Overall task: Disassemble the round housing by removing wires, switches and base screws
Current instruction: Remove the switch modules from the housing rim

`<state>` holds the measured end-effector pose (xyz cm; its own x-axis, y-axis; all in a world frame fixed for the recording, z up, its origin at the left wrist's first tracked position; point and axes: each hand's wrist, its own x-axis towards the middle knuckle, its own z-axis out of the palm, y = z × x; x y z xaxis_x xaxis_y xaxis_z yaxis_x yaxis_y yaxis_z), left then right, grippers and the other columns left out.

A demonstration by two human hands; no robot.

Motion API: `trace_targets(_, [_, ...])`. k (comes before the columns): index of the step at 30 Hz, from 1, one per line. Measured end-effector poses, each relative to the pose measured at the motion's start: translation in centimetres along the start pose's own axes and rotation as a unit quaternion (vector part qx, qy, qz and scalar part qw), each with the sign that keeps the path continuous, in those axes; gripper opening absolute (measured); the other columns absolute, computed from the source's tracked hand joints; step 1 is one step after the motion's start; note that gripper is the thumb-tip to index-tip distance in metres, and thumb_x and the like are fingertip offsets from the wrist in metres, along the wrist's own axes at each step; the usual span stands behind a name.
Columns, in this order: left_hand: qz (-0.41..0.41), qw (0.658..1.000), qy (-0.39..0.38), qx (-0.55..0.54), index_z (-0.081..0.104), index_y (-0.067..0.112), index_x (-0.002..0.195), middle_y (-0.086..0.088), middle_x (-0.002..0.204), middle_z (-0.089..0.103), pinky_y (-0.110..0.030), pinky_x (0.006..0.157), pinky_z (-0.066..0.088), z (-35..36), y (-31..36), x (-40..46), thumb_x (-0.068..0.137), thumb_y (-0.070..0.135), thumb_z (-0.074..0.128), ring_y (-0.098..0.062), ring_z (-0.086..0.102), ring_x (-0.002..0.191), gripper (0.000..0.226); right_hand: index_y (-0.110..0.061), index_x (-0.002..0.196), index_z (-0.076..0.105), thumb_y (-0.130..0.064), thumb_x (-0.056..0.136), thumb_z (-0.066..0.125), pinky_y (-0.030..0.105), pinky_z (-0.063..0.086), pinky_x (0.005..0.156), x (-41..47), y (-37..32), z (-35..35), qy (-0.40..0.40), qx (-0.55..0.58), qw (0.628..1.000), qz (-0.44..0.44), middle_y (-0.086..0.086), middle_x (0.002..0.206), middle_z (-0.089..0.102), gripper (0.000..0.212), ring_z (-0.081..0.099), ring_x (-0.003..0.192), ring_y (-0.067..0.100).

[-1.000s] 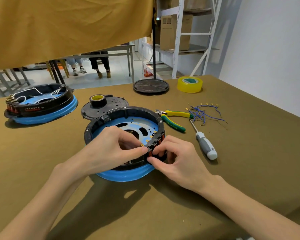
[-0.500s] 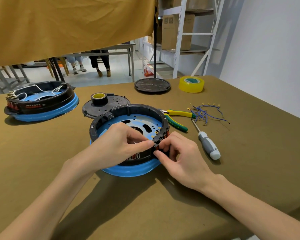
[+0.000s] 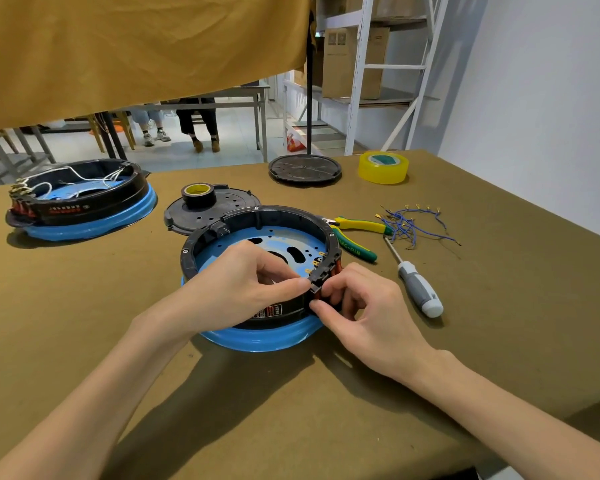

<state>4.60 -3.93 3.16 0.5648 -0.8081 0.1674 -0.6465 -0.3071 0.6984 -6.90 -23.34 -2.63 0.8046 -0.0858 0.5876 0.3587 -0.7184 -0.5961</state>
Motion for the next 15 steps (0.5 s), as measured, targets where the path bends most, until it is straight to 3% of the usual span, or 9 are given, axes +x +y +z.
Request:
trace_targets(6, [0.001, 1.000, -0.006, -0.011, 0.082, 0.036, 0.098, -0.005, 0.080, 0.077, -0.059, 0.069, 0.055, -0.17, 0.20, 0.12, 0.092, 0.049, 0.067, -0.038, 0.067, 0.080, 0.021, -0.018, 0.096, 0.074, -0.028, 0.089, 0.077, 0.020, 0.048, 0.060, 0.00, -0.16, -0.11, -0.008, -0.005, 1.000, 0.004, -0.010, 0.087, 0.061, 0.012, 0.058, 0.070, 0.016])
trace_targets(15, [0.003, 1.000, -0.008, -0.017, 0.079, 0.042, 0.102, -0.017, 0.089, 0.075, -0.064, 0.076, 0.055, 0.05, 0.09, 0.16, 0.090, 0.055, 0.065, -0.045, 0.067, 0.089, 0.023, -0.015, 0.097, 0.067, -0.023, 0.094, 0.072, 0.025, 0.049, 0.064, -0.32, -0.37, 0.19, -0.020, -0.032, 0.999, -0.018, -0.009, 0.088, 0.056, 0.009, 0.055, 0.073, 0.013])
